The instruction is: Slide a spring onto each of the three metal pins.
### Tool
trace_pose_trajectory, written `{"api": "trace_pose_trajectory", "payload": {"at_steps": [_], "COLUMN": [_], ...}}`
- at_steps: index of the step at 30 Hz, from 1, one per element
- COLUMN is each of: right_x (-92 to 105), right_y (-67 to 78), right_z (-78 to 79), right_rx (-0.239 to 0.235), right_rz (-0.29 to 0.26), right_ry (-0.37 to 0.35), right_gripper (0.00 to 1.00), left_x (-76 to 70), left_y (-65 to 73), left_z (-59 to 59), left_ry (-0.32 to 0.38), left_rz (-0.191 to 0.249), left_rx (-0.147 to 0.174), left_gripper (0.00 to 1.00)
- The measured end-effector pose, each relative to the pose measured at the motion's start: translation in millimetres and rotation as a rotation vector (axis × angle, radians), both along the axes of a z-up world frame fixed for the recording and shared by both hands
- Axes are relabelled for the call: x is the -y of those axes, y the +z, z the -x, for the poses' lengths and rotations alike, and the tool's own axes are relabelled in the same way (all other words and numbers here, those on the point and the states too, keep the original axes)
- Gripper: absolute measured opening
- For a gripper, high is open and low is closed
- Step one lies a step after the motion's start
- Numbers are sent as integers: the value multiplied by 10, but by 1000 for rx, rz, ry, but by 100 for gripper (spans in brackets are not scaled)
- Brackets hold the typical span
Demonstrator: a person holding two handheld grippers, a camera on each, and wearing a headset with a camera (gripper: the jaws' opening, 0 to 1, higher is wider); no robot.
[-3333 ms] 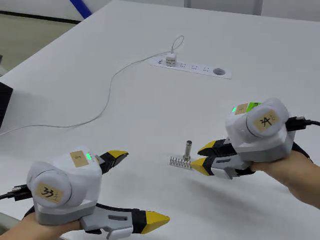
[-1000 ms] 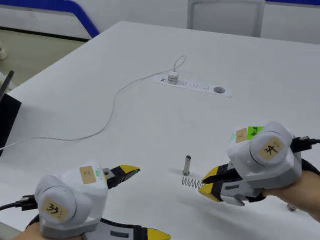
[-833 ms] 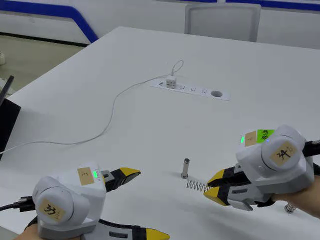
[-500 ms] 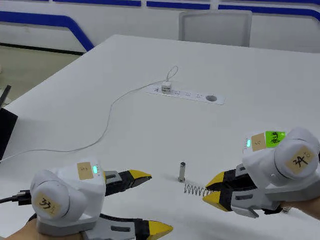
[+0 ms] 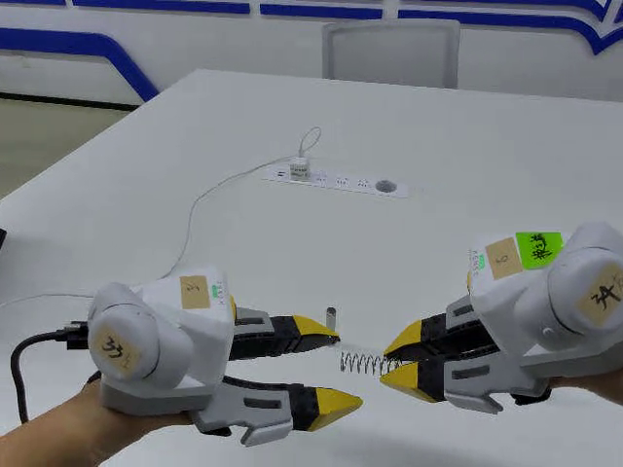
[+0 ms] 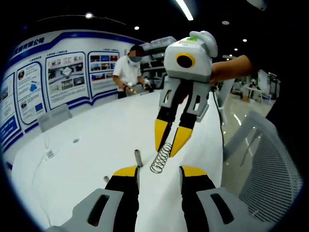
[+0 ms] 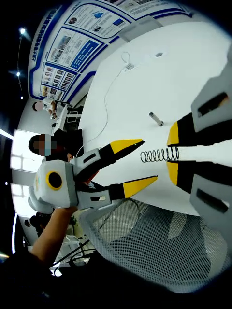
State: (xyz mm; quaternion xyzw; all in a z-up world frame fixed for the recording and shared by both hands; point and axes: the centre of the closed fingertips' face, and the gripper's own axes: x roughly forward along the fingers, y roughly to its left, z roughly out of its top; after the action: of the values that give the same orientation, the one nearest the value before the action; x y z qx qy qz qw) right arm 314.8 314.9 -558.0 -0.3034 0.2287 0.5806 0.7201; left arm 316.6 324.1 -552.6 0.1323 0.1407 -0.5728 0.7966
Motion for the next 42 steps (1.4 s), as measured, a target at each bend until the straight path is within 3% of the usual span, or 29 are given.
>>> {"api": "trace_pose_trajectory", "payload": {"at_steps": [6,14,21,28,42], "right_x": [27,34,36,38,61], "right_y": [-28,-19,-14,-16,-77], "right_z": [31,71,96,96,154], "right_rx": [10,14,18,36,-7], "right_rz": [18,26,34,49,42], "right_ry": [15,36,44,66,87], "right_gripper": [11,11,11,11,15], "left_x": [59,114,121,137,155], "left_y": [7,0,-19,-41,-87], "left_z": [24,72,92,113,158], "left_ry": [-27,-62,-78,-115,-175], "left_rz": [-15,-31,-65,-116,-158], "left_rx": [15,12,39,105,126], "left_gripper": [27,14,12,11,10]}}
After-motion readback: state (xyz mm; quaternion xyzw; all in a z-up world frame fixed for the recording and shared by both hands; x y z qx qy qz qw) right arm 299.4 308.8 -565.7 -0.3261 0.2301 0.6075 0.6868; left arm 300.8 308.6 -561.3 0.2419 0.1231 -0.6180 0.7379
